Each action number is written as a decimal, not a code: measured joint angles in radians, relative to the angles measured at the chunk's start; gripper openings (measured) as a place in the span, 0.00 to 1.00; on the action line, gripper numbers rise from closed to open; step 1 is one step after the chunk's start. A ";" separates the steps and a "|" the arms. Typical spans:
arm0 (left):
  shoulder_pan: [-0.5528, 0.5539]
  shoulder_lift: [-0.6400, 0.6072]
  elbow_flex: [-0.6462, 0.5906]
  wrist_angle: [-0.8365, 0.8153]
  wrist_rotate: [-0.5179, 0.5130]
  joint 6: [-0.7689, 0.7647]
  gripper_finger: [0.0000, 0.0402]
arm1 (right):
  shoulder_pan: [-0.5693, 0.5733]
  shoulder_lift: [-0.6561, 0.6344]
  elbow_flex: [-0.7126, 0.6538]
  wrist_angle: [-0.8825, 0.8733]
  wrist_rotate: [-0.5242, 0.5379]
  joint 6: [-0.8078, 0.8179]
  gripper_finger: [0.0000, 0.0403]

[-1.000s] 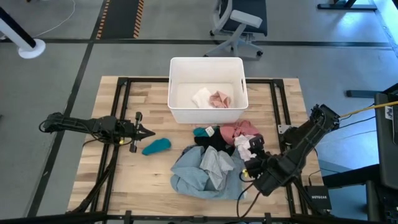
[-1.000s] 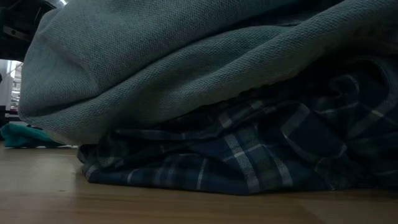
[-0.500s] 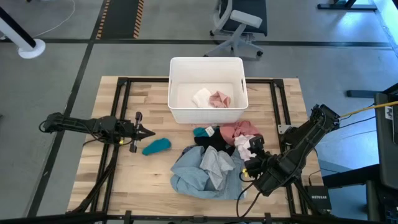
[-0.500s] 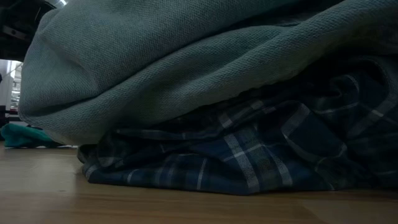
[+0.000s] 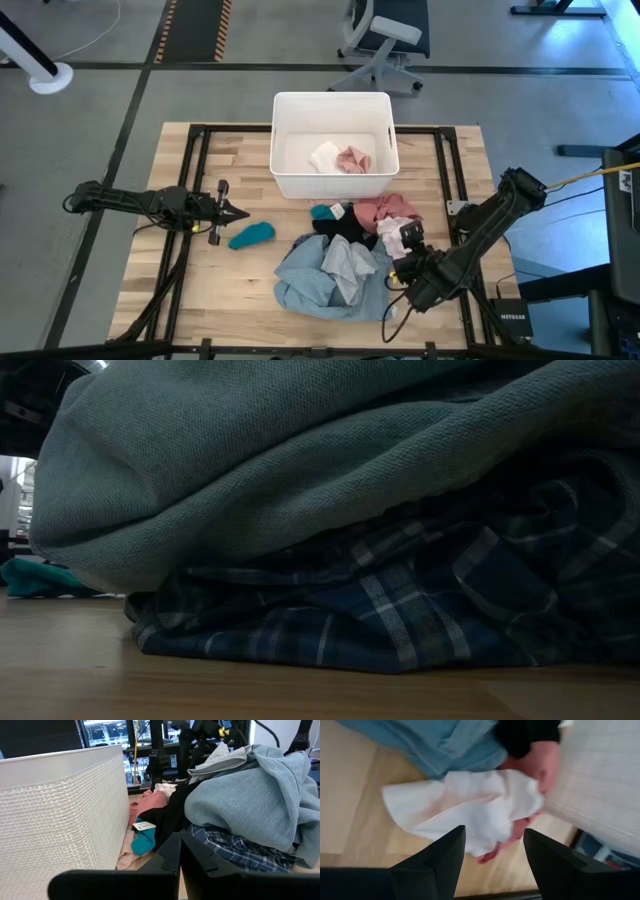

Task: Sort clothes
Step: Put the white underwear into the white laundry bin, then put the pink underwear into the white laundry bin

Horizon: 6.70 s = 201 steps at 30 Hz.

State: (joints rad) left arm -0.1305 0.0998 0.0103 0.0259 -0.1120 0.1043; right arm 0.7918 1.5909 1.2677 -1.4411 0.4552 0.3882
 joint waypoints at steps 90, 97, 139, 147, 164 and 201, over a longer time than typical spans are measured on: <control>0.000 0.000 0.000 0.000 0.000 0.000 0.00 | 0.000 0.000 -0.291 0.009 0.309 0.508 0.03; 0.000 0.000 0.000 0.000 0.001 0.000 0.00 | -0.021 -0.037 -0.070 -0.131 0.438 0.379 0.05; 0.000 0.001 0.000 0.000 0.000 0.000 0.00 | -0.801 -0.061 0.690 0.810 0.383 -1.390 0.06; 0.000 0.003 0.000 0.000 0.000 0.000 0.00 | -0.972 0.009 0.686 0.794 0.241 -1.334 0.06; 0.000 0.006 0.000 0.000 0.000 0.000 0.00 | -1.030 0.202 0.685 0.736 0.075 -1.137 0.18; 0.000 0.006 0.000 0.000 0.000 0.000 0.00 | -0.424 0.100 0.601 -0.129 0.270 -0.512 0.59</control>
State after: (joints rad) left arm -0.1307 0.1055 0.0105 0.0261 -0.1116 0.1040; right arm 0.3676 1.6908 1.8685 -1.5696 0.7250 -0.1240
